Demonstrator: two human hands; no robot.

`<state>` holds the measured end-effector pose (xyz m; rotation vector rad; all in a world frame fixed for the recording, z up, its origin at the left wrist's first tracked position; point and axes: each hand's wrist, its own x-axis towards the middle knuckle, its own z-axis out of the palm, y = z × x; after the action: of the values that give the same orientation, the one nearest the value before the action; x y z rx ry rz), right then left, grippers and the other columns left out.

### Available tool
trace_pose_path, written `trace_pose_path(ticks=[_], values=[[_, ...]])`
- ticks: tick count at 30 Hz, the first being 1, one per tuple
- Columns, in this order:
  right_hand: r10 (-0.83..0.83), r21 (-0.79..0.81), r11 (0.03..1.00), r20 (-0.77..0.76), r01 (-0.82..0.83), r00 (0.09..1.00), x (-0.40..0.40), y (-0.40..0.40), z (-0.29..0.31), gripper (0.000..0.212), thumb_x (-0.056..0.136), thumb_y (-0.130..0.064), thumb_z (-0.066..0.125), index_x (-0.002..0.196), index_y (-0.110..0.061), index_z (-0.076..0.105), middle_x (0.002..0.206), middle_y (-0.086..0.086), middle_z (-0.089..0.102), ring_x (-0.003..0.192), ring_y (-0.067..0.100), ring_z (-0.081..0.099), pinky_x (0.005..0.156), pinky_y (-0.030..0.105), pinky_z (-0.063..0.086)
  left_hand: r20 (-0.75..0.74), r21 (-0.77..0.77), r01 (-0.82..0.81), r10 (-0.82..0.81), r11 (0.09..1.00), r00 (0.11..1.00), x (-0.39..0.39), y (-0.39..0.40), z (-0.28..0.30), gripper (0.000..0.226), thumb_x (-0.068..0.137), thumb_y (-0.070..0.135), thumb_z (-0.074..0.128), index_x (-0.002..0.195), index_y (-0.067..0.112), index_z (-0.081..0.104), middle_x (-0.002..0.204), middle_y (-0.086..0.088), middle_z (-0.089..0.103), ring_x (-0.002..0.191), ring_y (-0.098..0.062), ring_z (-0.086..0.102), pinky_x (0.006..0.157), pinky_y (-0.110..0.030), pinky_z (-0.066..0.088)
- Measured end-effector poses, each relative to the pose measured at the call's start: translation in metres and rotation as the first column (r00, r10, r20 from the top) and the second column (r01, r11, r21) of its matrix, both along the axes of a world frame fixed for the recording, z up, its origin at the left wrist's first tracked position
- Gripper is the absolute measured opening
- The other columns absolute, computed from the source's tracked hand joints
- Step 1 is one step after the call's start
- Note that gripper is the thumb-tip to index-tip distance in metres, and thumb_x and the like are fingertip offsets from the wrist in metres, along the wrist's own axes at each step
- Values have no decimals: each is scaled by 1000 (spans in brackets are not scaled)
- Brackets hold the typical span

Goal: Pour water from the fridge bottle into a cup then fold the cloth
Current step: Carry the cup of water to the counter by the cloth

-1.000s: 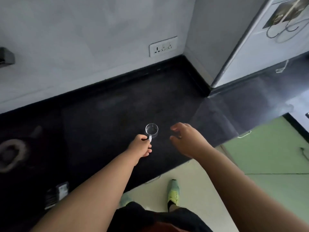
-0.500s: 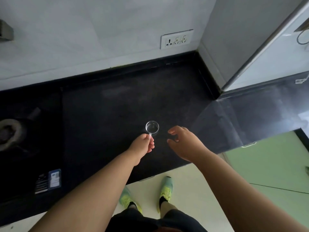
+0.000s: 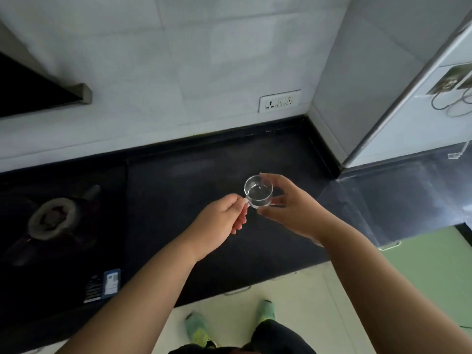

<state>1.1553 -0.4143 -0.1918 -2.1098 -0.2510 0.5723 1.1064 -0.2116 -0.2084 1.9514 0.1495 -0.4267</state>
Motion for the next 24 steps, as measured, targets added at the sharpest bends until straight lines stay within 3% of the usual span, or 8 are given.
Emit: trace_pose_path(ticks=[4,8,13,19,24], values=[[53,205,977,9,-54,999,-7,20,31,65,86,-19,85,139,-42,55,125,-13,71,106,11,73,98,42,60,53,19,-17,16,1000,998,-18,16,46,36,112,31,40,86,21,62,78,4,65,71,-8,58,72,-30,50],[139,307,942,6,-134,990,-14,37,52,54,85,-16,86,128,-38,63,115,-8,75,100,16,75,93,47,63,116,82,-135,125,987,985,-45,27,75,35,111,35,40,86,25,63,78,7,65,72,-7,60,75,-32,53],[296,279,910,78,-306,952,-22,55,73,50,81,-29,89,124,-39,64,113,-13,75,103,5,73,98,39,60,194,100,-345,321,933,927,-86,23,97,34,109,41,42,82,39,62,81,10,68,76,-7,66,78,-34,57],[487,226,826,178,-517,855,-38,78,86,45,80,-31,90,117,-41,65,108,-17,74,97,0,72,87,28,61,248,53,-580,552,813,796,-140,9,106,28,110,35,44,90,29,63,85,6,70,78,-6,69,78,-28,59],[631,259,714,164,-650,759,-76,106,88,43,79,-31,90,114,-41,67,109,-13,74,99,6,73,92,38,61,273,89,-723,681,686,679,-199,8,107,27,110,34,43,95,29,64,87,8,71,80,-4,69,78,-26,58]])
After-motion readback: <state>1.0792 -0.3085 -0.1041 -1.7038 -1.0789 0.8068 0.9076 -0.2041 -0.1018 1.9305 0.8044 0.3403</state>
